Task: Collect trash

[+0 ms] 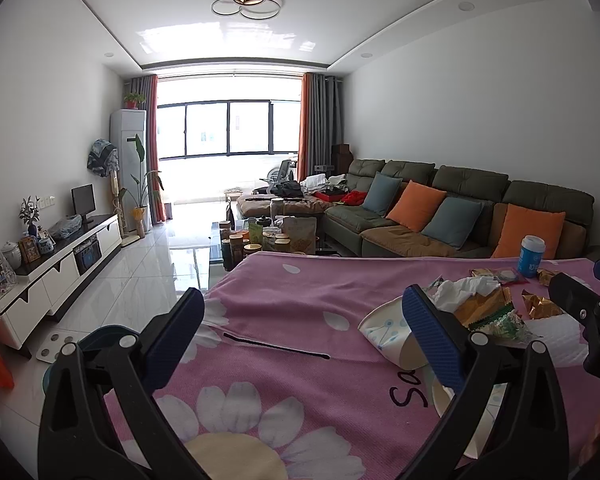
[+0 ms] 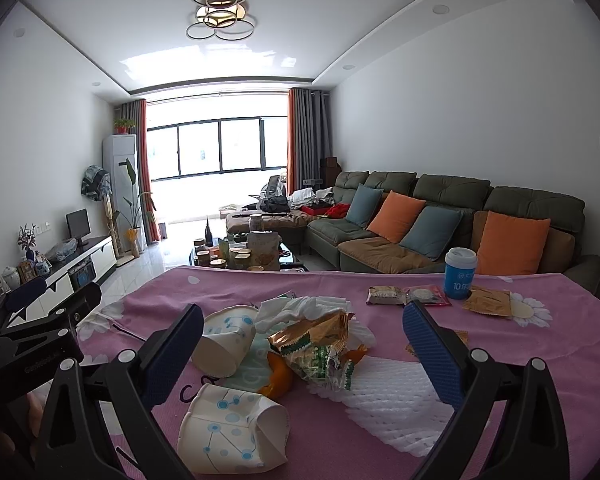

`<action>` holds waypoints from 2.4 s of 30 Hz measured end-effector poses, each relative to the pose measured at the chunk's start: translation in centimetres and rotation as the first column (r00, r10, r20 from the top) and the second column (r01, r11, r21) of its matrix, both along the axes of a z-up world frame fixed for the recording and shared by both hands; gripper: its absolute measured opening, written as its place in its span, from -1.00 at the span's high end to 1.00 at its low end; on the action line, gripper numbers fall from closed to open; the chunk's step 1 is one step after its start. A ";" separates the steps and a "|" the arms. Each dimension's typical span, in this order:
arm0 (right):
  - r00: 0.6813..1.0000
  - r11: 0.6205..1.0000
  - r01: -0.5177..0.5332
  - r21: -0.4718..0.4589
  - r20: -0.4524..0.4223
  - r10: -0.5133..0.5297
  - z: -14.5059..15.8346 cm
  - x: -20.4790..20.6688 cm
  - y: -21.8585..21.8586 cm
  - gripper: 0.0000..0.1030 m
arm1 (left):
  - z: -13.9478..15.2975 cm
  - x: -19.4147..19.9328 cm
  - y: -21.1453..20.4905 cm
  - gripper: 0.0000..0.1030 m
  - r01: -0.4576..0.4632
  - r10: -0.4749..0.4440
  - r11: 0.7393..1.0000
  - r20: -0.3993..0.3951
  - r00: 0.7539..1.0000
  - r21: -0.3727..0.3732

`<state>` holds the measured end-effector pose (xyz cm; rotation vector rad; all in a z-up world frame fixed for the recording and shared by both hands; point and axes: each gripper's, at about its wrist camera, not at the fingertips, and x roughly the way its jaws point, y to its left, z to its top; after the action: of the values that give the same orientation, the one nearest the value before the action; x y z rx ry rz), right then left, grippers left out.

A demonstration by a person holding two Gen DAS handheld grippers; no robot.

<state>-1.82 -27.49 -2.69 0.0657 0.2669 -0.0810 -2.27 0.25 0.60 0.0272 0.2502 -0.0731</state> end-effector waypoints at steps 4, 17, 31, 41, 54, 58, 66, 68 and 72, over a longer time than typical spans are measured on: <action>1.000 1.000 0.000 0.001 0.005 0.000 0.0 0.0 0.0 -0.87 | 0.1 -0.1 0.0 -0.89 0.000 0.000 1.000 0.009 1.000 -0.003; 1.000 1.000 -0.001 -0.002 0.015 0.001 0.1 -0.1 -0.2 -0.87 | 0.0 -0.4 -0.1 -0.89 0.005 -0.005 1.000 0.021 1.000 -0.007; 1.000 1.000 0.000 -0.003 0.016 0.000 0.1 -0.2 -0.1 -0.87 | -0.1 -0.5 -0.2 -0.89 0.004 -0.004 1.000 0.028 1.000 -0.010; 1.000 1.000 0.002 -0.001 0.011 -0.002 0.0 -0.1 -0.1 -0.87 | -0.1 -0.6 -0.2 -0.89 0.003 -0.002 1.000 0.028 1.000 -0.009; 1.000 1.000 0.003 -0.001 0.006 -0.003 -0.2 -0.1 0.1 -0.87 | -0.2 -0.5 0.0 -0.89 0.000 0.000 1.000 0.025 1.000 -0.009; 1.000 1.000 0.002 0.000 0.003 -0.002 -0.3 -0.1 0.1 -0.87 | -0.5 -0.4 0.0 -0.89 0.004 -0.004 1.000 0.019 1.000 -0.006; 0.999 1.000 0.028 0.014 -0.041 -0.027 -0.8 0.0 -1.4 -0.87 | -1.8 0.1 -1.2 -0.89 0.143 -0.142 0.990 -0.067 0.988 0.006; 0.997 0.998 0.050 0.023 -0.057 -0.049 -1.0 0.0 -2.3 -0.87 | -2.4 0.3 -1.7 -0.89 0.211 -0.209 0.978 -0.110 0.972 0.000; 0.992 0.996 0.084 0.030 -0.093 -0.081 -1.4 -0.2 -4.2 -0.87 | -3.6 0.5 -3.2 -0.89 0.362 -0.360 0.932 -0.189 0.914 -0.025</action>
<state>-2.06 -31.73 -4.11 0.1071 0.3571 -0.1621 -1.80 -2.94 -3.05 0.0776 0.4356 -0.4453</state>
